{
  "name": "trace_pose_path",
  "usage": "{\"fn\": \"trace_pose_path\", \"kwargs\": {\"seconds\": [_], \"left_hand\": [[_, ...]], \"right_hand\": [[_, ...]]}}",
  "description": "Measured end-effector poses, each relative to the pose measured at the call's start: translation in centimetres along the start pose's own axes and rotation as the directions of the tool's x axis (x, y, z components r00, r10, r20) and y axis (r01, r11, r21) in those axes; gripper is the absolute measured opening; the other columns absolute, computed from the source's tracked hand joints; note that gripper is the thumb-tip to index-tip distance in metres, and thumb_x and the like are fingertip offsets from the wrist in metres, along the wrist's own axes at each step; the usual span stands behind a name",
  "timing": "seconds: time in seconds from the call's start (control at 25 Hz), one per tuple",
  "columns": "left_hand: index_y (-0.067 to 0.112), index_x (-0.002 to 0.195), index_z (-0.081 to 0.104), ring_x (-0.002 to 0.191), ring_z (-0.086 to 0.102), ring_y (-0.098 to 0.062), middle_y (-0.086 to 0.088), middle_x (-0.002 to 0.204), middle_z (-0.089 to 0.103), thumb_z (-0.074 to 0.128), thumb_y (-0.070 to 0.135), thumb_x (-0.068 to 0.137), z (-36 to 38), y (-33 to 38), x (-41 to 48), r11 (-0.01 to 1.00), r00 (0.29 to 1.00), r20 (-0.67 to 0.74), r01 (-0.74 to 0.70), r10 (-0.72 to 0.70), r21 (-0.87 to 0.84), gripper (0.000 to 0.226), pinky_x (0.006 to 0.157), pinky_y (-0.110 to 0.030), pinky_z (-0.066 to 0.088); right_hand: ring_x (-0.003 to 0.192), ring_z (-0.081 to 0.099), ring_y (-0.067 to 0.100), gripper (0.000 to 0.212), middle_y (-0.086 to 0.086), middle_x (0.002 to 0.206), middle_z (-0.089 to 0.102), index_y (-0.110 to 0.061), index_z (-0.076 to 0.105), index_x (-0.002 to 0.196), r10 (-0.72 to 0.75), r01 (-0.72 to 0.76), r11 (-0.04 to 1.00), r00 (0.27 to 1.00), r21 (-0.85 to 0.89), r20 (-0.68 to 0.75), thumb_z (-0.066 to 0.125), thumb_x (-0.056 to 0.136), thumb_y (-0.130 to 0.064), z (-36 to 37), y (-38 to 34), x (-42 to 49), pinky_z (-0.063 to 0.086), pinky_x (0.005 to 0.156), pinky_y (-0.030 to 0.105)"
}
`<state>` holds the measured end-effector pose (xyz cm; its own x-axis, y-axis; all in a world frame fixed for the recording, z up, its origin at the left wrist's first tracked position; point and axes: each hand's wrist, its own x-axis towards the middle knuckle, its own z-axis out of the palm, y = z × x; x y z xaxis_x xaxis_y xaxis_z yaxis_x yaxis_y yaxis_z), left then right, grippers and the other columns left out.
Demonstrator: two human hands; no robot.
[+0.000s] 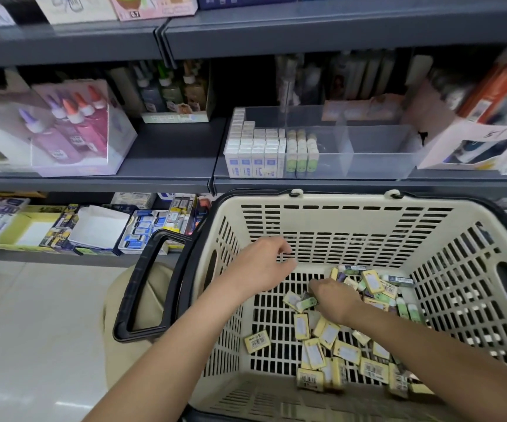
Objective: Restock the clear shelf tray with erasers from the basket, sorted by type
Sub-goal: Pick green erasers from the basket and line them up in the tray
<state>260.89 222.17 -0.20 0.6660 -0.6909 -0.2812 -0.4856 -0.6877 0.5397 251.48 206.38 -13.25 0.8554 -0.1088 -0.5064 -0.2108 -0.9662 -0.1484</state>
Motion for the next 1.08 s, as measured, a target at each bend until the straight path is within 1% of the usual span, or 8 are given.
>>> {"fn": "trace_pose_path", "kwargs": {"seconds": [0.16,0.28,0.44,0.52,0.64,0.8,0.92,1.08], "left_hand": [[0.017,0.089,0.060,0.084,0.057,-0.018,0.000,0.094,0.063,0.047,0.024,0.091,3.8,1.1,4.4,0.985,0.987,0.060,0.155,-0.151,-0.071,0.014,0.077,-0.029,0.047],[0.013,0.068,0.045,0.063,0.050,-0.020,-0.003,0.069,0.049,0.046,0.023,0.095,7.5,0.1,4.7,0.890,0.907,0.197,0.410,-0.373,-0.201,0.029,0.059,-0.027,0.041],[0.007,0.106,0.053,0.073,0.058,-0.013,-0.002,0.084,0.056,0.051,0.034,0.095,9.0,-0.7,3.6,0.646,0.830,0.417,0.552,-0.369,-0.528,0.030,0.055,-0.022,0.048],[0.004,0.111,0.055,0.069,0.059,-0.012,-0.004,0.082,0.060,0.055,0.024,0.094,8.6,-0.6,3.7,0.509,0.851,0.379,0.522,-0.364,-0.684,0.027,0.056,-0.022,0.050],[0.009,0.110,0.059,0.069,0.057,-0.011,-0.001,0.087,0.062,0.060,0.021,0.090,8.3,-0.3,4.2,0.444,0.879,0.270,0.439,-0.394,-0.781,0.023,0.055,-0.022,0.045],[0.015,0.094,0.057,0.074,0.062,-0.011,-0.003,0.091,0.066,0.058,0.014,0.089,7.1,0.5,4.7,0.297,0.877,0.224,0.369,-0.426,-0.881,0.005,0.063,-0.026,0.047],[0.018,0.089,0.055,0.079,0.064,-0.014,-0.004,0.098,0.066,0.058,0.012,0.087,5.4,1.6,5.1,0.496,0.912,0.059,0.273,-0.405,-0.824,0.008,0.068,-0.029,0.051],[0.033,0.084,0.055,0.088,0.061,-0.009,0.011,0.089,0.063,0.066,0.015,0.083,1.8,3.1,4.7,0.759,0.972,-0.204,-0.046,-0.116,-0.650,0.022,0.080,-0.021,0.048]], "right_hand": [[0.085,0.059,0.026,0.019,0.007,0.095,0.061,-0.014,0.057,0.106,0.013,-0.021,0.971,0.999,0.236,0.038,0.051,0.088,-0.015,-0.9,0.4,0.0,0.043,0.062,0.029],[0.071,0.052,0.018,0.007,0.001,0.079,0.055,-0.018,0.056,0.080,0.065,-0.057,0.912,0.998,0.406,-0.006,0.059,0.086,-0.018,-1.7,0.9,-0.1,0.038,0.059,0.026],[0.060,0.043,0.016,0.017,0.003,0.068,0.046,-0.009,0.054,0.075,0.174,-0.115,0.751,0.984,0.651,-0.027,0.064,0.085,-0.019,-2.3,1.3,-0.5,0.034,0.055,0.024],[0.055,0.046,0.014,0.014,0.001,0.065,0.048,-0.013,0.053,0.077,0.217,-0.120,0.632,0.976,0.765,-0.026,0.064,0.085,-0.015,-2.6,1.0,-0.8,0.037,0.052,0.023],[0.055,0.051,0.016,0.016,0.005,0.069,0.053,-0.017,0.053,0.076,0.245,-0.129,0.423,0.969,0.897,0.024,0.061,0.087,-0.008,-3.6,1.1,-1.3,0.045,0.047,0.022],[0.060,0.051,0.015,0.012,0.007,0.076,0.056,-0.010,0.062,0.088,0.231,-0.123,0.360,0.972,0.925,0.039,0.059,0.083,0.000,-5.0,1.5,-2.1,0.047,0.058,0.027],[0.068,0.057,0.016,0.020,0.010,0.081,0.064,-0.002,0.066,0.101,0.276,-0.088,0.385,0.961,0.919,-0.023,0.063,0.082,0.001,-6.6,2.1,-2.9,0.050,0.074,0.031],[0.081,0.065,0.025,0.014,0.011,0.092,0.063,-0.014,0.064,0.094,0.225,0.006,0.460,0.966,0.888,-0.124,0.058,0.088,-0.003,-9.4,3.2,-4.6,0.053,0.086,0.038]]}}
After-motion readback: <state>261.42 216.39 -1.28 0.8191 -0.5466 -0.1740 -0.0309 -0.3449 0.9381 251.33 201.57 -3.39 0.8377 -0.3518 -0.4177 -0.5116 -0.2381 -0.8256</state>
